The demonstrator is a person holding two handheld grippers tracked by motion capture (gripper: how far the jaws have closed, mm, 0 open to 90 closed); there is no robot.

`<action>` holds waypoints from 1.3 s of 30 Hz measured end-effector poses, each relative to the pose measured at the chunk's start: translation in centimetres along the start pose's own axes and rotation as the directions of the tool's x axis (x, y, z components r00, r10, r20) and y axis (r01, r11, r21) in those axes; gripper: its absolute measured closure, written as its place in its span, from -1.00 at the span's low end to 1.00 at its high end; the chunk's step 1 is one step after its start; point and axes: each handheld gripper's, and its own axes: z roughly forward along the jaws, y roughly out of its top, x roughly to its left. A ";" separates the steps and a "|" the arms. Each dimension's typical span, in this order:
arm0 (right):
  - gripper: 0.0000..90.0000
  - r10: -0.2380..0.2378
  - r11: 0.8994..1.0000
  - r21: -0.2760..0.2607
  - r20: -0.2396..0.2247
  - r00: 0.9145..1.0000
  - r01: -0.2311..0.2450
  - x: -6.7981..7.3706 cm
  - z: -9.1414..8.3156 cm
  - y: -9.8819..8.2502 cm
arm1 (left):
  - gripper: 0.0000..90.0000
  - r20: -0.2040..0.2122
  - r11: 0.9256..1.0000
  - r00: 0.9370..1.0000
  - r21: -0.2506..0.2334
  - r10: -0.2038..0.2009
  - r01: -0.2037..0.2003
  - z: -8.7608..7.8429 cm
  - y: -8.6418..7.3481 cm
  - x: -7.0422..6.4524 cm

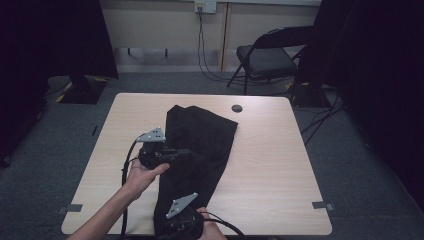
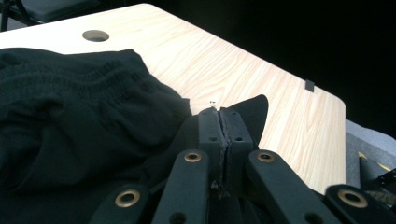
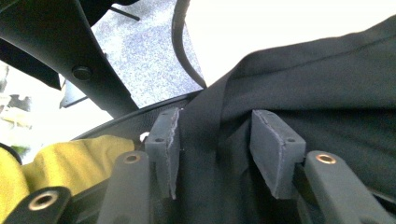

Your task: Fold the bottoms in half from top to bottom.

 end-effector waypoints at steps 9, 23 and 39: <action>0.44 0.047 0.999 0.011 0.231 0.972 -0.051 -2.9 -4.8 -4.0 | 0.97 -0.010 1.000 1.000 0.008 -0.022 0.022 -0.6 -1.6 0.5; 0.23 0.161 0.984 0.018 0.332 0.929 -0.177 -4.9 -10.7 -7.9 | 0.97 0.072 0.998 0.997 0.064 0.014 -0.019 0.0 -2.5 -2.6; 0.35 0.225 0.965 -0.227 0.434 0.872 -0.136 -9.6 -13.4 -2.8 | 0.53 0.037 0.998 0.999 0.062 0.016 -0.018 -0.3 -3.4 -3.7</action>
